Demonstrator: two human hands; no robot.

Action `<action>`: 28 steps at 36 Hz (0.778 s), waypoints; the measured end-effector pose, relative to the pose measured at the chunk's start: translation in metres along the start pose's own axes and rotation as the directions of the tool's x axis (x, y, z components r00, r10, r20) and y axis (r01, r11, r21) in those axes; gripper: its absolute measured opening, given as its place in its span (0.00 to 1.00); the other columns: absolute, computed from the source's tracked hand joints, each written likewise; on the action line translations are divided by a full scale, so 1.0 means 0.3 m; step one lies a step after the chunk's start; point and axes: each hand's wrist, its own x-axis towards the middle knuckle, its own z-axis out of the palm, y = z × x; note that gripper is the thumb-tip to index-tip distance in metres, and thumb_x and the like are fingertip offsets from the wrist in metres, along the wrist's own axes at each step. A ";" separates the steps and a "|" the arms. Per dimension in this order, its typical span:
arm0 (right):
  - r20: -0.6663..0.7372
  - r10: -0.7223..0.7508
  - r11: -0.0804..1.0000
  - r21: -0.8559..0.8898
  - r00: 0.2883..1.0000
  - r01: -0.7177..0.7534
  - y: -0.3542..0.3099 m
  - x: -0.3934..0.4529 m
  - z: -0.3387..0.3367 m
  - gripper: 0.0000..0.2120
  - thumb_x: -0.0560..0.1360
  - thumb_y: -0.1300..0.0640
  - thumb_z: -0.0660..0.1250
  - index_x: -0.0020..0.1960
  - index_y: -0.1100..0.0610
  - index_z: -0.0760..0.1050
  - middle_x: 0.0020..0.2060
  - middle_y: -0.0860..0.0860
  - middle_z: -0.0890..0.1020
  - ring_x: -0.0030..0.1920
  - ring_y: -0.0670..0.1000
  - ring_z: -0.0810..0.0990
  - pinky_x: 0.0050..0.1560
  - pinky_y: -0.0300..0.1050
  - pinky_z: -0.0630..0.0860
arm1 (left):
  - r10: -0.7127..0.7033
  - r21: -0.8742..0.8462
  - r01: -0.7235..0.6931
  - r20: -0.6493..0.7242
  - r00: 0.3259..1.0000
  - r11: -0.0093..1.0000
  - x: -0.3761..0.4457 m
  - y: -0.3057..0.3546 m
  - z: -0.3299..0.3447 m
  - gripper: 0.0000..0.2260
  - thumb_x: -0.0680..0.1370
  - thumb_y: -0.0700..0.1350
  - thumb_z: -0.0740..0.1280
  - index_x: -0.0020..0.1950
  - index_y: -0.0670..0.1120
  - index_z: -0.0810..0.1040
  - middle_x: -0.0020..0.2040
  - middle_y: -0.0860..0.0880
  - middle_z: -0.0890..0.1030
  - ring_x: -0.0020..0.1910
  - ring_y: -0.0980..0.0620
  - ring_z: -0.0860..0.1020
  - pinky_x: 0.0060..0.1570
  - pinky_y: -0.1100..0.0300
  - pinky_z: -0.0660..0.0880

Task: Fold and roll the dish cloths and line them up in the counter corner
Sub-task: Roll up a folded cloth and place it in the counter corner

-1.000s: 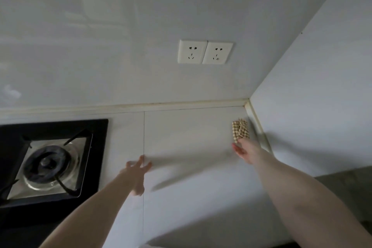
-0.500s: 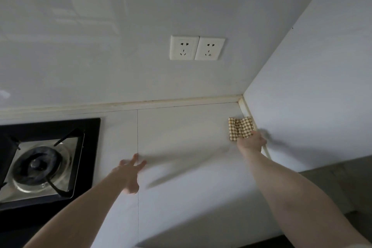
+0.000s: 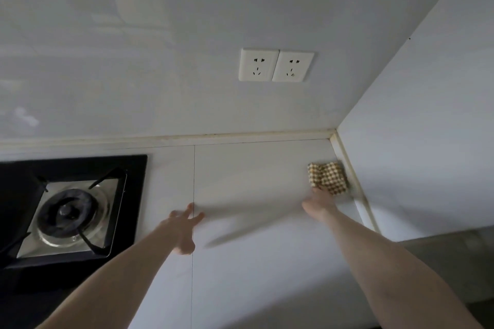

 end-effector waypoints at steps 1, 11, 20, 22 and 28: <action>-0.033 -0.021 0.998 0.053 0.999 0.023 0.000 -0.014 0.009 0.26 0.73 0.58 0.67 0.71 0.59 0.72 0.69 0.57 0.74 0.69 0.59 0.73 0.67 0.49 0.71 | 0.002 0.003 -0.002 0.003 1.000 1.000 0.000 0.000 0.001 0.43 0.74 0.44 0.63 0.82 0.60 0.40 0.82 0.53 0.35 0.81 0.42 0.48 0.71 0.47 0.69; -0.344 0.262 0.766 0.643 0.902 0.023 0.030 -0.067 0.024 0.12 0.72 0.63 0.74 0.55 0.62 0.80 0.52 0.59 0.84 0.56 0.61 0.81 0.60 0.49 0.75 | -0.002 0.015 0.002 0.012 1.000 1.000 -0.004 0.006 0.008 0.44 0.75 0.45 0.63 0.82 0.59 0.39 0.81 0.52 0.33 0.81 0.40 0.46 0.74 0.46 0.66; -0.270 0.290 0.896 0.413 0.918 -0.162 0.034 -0.047 0.012 0.04 0.75 0.64 0.65 0.48 0.59 0.77 0.48 0.58 0.80 0.47 0.61 0.80 0.54 0.53 0.78 | 0.001 -0.012 -0.001 0.013 1.000 1.000 -0.009 0.006 0.004 0.44 0.74 0.45 0.64 0.82 0.60 0.40 0.81 0.53 0.33 0.81 0.39 0.46 0.72 0.45 0.68; -0.289 0.251 0.946 0.274 0.924 -0.171 0.024 -0.041 0.021 0.06 0.76 0.60 0.66 0.52 0.57 0.78 0.54 0.58 0.79 0.48 0.61 0.80 0.52 0.52 0.79 | -0.003 -0.013 0.003 0.014 1.000 1.000 -0.014 0.006 0.001 0.44 0.74 0.45 0.64 0.82 0.60 0.40 0.81 0.53 0.33 0.81 0.39 0.46 0.72 0.45 0.68; -0.300 0.215 0.971 0.169 0.929 -0.170 0.014 -0.048 0.019 0.08 0.76 0.61 0.64 0.48 0.57 0.81 0.48 0.57 0.83 0.49 0.61 0.82 0.48 0.51 0.81 | 0.001 -0.038 0.000 0.021 1.000 0.999 -0.014 0.003 0.000 0.44 0.74 0.44 0.63 0.82 0.60 0.40 0.81 0.54 0.33 0.81 0.39 0.44 0.73 0.45 0.67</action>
